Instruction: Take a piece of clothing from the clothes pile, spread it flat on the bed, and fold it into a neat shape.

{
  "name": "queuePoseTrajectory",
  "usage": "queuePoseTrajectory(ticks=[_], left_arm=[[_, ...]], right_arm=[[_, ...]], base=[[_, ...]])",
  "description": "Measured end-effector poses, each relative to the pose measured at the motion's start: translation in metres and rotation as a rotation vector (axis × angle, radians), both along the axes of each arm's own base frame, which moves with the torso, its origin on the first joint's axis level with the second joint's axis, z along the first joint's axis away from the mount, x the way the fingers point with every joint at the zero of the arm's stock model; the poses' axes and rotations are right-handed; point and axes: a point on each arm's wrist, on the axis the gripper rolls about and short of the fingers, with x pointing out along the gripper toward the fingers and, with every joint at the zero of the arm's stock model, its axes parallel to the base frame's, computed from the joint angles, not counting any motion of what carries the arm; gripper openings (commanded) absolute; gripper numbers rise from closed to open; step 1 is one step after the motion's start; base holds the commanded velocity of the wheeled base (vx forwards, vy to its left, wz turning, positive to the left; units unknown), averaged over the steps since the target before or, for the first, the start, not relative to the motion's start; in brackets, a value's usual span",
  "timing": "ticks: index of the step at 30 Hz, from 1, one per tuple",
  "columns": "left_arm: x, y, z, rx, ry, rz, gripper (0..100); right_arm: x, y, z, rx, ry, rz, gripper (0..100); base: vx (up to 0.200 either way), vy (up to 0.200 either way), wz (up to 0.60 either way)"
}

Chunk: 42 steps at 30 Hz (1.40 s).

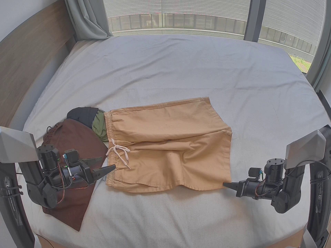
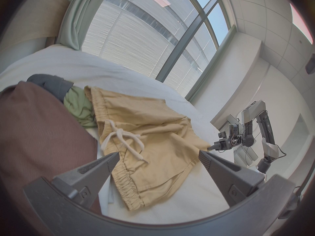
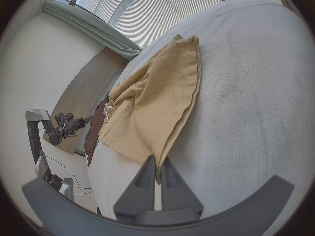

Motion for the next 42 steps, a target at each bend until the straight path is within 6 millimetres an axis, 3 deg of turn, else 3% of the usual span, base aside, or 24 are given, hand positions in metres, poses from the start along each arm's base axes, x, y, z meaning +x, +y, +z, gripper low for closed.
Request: queuePoseTrajectory(ticks=[23,42], left_arm=[[-0.009,0.011,-0.043,-0.042,0.206,0.047,100],[0.001,0.000,-0.066,-0.068,0.284,0.048,100]], right_arm=[[0.001,0.000,0.001,0.000,-0.014,0.013,0],[0.002,0.000,0.001,0.001,-0.015,0.012,0]], base=[[0.000,0.000,0.00],[0.000,0.000,0.00]])
